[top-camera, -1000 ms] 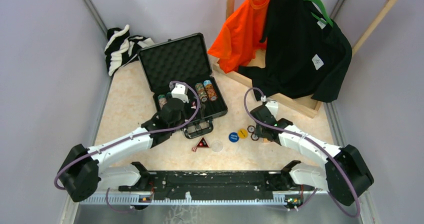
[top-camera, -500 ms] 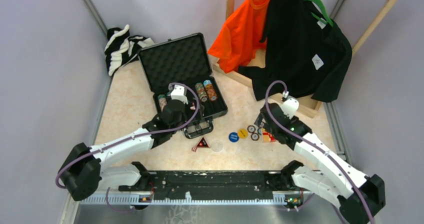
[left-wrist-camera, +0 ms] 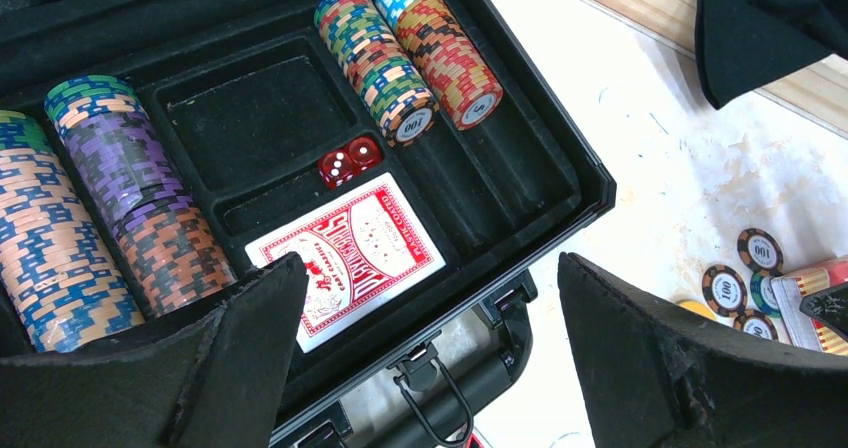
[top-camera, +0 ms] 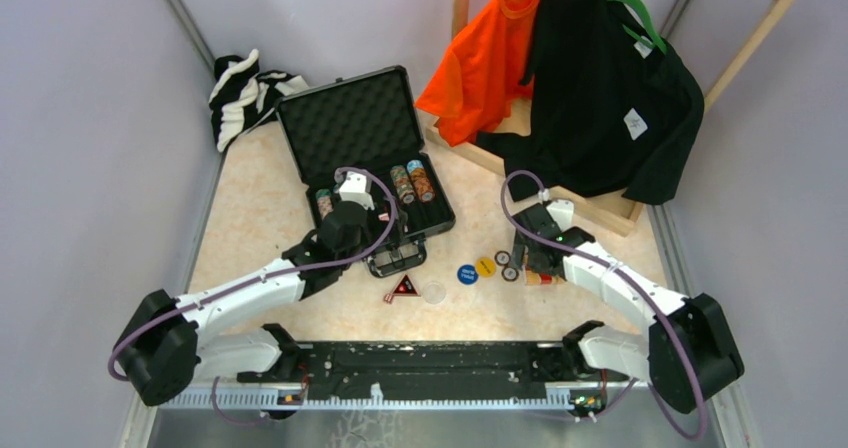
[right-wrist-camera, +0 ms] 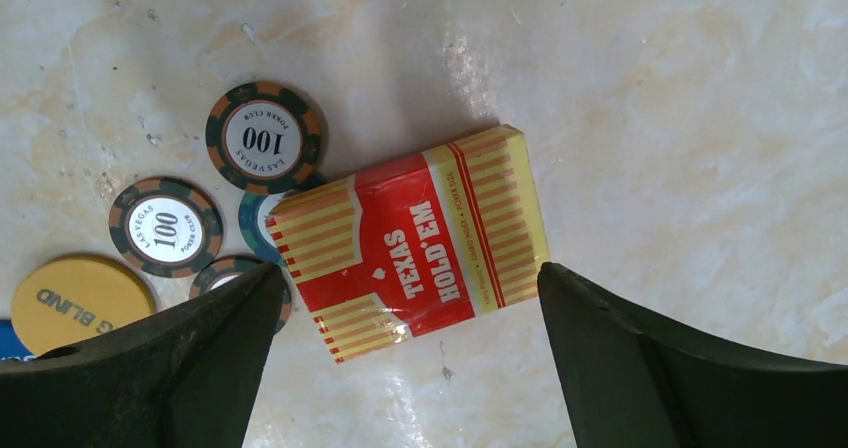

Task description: Pack up texas hold em set

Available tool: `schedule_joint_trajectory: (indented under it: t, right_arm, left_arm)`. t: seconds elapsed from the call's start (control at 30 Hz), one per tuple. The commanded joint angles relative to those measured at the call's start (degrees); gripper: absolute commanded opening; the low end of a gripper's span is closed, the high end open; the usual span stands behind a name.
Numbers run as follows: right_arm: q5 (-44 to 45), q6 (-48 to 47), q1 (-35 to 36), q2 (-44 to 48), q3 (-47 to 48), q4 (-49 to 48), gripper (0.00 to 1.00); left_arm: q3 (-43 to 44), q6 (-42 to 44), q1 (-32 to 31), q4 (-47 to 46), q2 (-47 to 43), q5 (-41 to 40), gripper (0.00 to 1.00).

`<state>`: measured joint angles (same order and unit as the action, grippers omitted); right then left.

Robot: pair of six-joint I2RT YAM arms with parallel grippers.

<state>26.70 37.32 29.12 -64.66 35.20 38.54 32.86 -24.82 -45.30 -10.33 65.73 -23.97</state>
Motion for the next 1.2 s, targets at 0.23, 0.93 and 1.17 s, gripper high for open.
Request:
schedule_joint_trajectory:
  t: [0.23, 0.93, 1.17]
  right_arm:
    - [-8.3, -2.1, -1.8, -3.9, -2.7, -7.6, 0.99]
    - [-21.6, -5.9, -1.6, -6.7, 5.0, -21.9, 0.98]
    - [-10.2, 4.7, -0.8, -4.4, 7.3, -13.2, 0.97]
  left_arm:
    - [-0.4, -0.1, -0.2, -1.1, -0.3, 0.6, 1.0]
    - [-0.4, 0.5, -0.2, -0.6, 0.2, -1.5, 1.0]
    - [-0.2, -0.2, -0.2, -0.3, 0.5, -1.9, 1.0]
